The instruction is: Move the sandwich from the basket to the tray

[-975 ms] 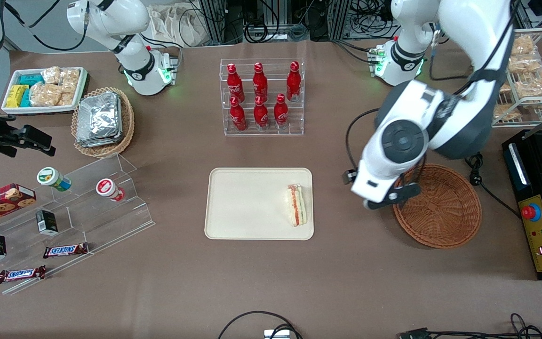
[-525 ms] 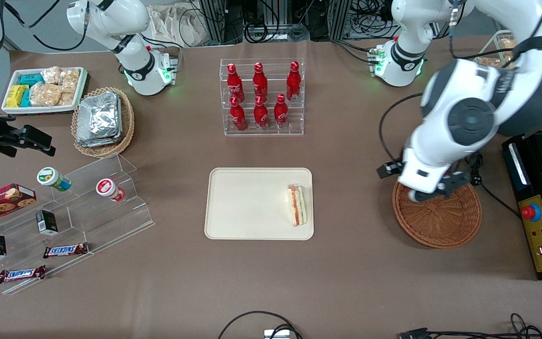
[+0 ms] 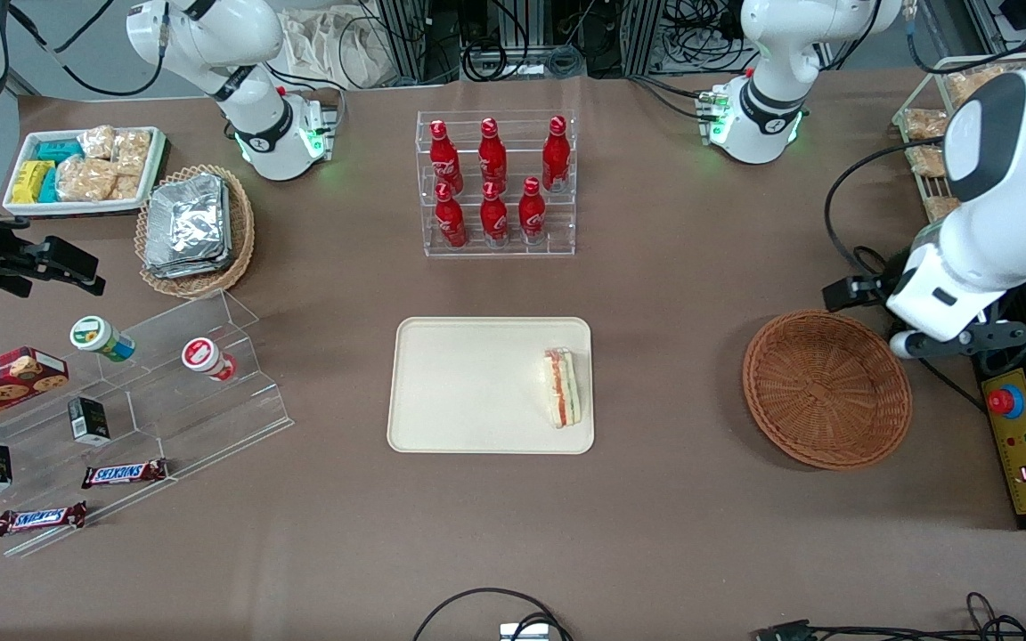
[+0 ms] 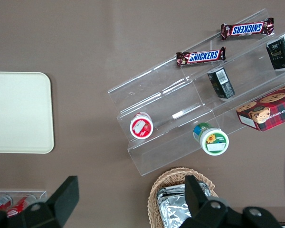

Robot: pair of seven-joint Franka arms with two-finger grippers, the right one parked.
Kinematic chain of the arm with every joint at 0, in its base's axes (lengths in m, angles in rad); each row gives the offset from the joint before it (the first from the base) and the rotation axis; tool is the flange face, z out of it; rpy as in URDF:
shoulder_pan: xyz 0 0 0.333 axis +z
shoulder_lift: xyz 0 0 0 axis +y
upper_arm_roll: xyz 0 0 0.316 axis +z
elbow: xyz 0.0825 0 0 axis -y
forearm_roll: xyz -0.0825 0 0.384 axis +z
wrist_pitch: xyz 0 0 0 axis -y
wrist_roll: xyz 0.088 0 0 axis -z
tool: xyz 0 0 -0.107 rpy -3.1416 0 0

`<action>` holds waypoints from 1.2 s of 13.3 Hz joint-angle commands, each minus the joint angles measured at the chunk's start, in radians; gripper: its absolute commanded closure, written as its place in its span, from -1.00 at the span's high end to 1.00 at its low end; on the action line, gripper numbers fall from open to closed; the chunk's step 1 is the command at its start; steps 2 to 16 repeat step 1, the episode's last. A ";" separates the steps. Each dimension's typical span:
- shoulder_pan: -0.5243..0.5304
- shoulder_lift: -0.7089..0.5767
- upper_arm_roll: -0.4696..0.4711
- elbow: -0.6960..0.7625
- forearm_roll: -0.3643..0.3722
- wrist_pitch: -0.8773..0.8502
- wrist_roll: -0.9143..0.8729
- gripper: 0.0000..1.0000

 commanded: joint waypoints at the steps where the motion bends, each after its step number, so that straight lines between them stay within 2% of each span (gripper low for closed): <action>1: -0.045 -0.004 0.045 0.017 0.001 -0.014 0.104 1.00; 16: -0.045 -0.004 0.045 0.017 0.001 -0.014 0.104 1.00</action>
